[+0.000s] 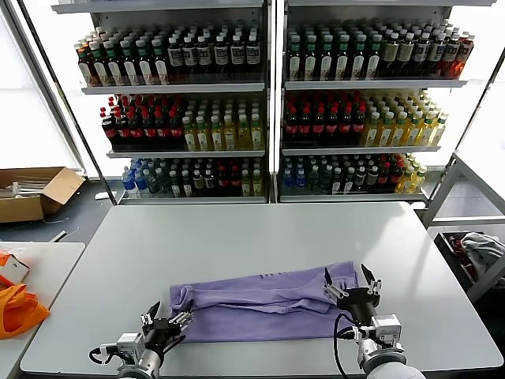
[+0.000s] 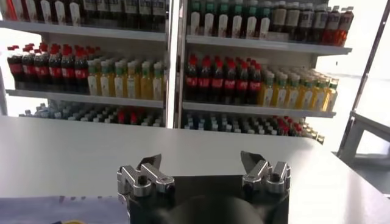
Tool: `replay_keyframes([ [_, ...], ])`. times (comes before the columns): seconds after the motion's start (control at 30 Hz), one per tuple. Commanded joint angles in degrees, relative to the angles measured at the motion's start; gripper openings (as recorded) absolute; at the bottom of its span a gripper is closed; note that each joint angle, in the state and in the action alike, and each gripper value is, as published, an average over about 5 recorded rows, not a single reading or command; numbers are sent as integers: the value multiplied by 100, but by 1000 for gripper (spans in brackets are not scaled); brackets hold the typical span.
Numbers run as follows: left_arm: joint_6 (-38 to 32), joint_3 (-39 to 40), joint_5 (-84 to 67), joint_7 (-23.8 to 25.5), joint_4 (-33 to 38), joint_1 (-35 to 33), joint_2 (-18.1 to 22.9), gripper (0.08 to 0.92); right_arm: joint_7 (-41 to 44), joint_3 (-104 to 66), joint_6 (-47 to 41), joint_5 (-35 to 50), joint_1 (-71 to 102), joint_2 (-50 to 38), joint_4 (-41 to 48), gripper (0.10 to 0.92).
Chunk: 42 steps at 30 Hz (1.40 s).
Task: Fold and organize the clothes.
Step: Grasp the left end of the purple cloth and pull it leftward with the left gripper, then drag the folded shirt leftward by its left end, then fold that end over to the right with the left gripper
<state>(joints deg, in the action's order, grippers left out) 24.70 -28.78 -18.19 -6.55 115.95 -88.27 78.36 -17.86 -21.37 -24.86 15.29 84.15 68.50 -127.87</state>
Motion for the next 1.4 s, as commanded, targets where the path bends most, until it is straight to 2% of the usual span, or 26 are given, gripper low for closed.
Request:
replay_keyframes([
  [0.03, 4, 18, -105, 11, -86, -28, 26, 698, -4, 39, 1, 1, -12, -9, -14, 823],
  [0.63, -107, -67, 27, 165, -98, 30, 9, 179, -18, 10, -29, 131, -275, -54, 97, 823],
  [0.73, -150, -228, 40, 157, -20, 59, -47, 112, -25, 11, -45, 167, -350, -71, 111, 823],
  [0.87, -149, -709, -8, 161, 238, 125, -277, 92, -32, 12, -66, 240, -464, -109, 138, 823],
  [1.0, -122, -1520, -183, 207, 348, 173, -687, 92, -31, 58, -63, 278, -564, -117, 210, 823],
  [1.27, -189, -2931, -229, 381, -213, 250, -1857, 92, -28, 235, -43, 273, -717, -79, 320, 823],
  [1.33, -171, -3082, -231, 421, -275, 259, -2056, 92, -26, 248, -43, 275, -737, -68, 320, 823],
  [1.4, -143, -3066, -210, 468, -158, 219, -2088, 92, -26, 253, -44, 273, -741, -48, 317, 823],
])
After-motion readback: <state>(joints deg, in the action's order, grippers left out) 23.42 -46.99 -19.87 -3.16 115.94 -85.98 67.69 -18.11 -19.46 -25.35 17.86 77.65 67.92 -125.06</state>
